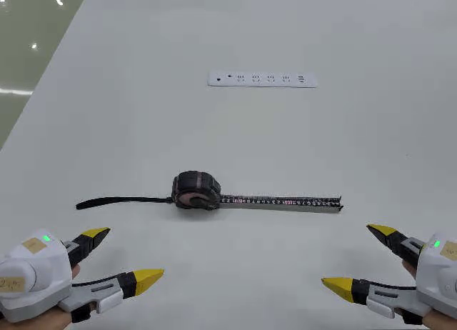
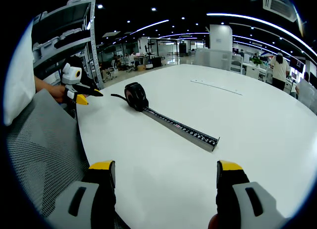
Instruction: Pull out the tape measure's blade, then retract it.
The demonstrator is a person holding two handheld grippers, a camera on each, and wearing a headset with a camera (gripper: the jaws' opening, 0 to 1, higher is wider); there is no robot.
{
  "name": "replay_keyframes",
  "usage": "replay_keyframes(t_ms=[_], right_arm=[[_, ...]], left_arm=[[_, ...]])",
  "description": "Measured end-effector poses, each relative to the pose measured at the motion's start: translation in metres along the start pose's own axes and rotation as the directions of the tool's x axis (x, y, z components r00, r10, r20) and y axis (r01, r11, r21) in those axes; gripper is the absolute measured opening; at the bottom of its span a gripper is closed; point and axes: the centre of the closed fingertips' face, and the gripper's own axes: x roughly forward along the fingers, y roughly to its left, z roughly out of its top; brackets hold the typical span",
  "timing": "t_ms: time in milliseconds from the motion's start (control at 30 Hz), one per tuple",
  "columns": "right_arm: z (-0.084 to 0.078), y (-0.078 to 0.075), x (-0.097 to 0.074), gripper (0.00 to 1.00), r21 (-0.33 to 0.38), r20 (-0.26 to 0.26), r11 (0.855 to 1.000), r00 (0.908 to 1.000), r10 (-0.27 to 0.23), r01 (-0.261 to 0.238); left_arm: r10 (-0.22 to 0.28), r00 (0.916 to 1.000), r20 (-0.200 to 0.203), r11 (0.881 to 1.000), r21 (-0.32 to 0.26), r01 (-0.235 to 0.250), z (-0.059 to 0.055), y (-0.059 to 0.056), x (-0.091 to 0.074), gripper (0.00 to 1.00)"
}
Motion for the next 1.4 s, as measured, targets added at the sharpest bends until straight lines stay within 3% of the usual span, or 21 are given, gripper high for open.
replay_keyframes(t_ms=[467, 700, 1167, 1400], right_arm=[[0.003, -0.004, 0.001, 0.80, 0.005, 0.007, 1.000, 1.0000, 0.000, 0.000], [0.005, -0.006, 0.001, 0.80, 0.003, 0.014, 1.000, 0.9999, -0.001, 0.001], [0.007, -0.008, -0.001, 0.80, -0.002, 0.023, 1.000, 0.9997, -0.003, 0.003], [0.006, -0.010, 0.000, 0.79, -0.002, 0.019, 1.000, 0.9998, 0.002, -0.001]], left_arm=[[0.006, 0.9999, 0.015, 1.000, -0.008, -0.005, 0.015, -0.002, 0.004, 0.80], [-0.021, 0.9998, 0.003, 1.000, 0.006, 0.021, 0.023, -0.006, 0.009, 0.80], [-0.078, 0.9968, -0.014, 0.996, 0.044, 0.079, 0.046, -0.021, 0.032, 0.80], [-0.084, 0.9962, -0.021, 0.995, 0.050, 0.085, 0.054, -0.024, 0.046, 0.80]])
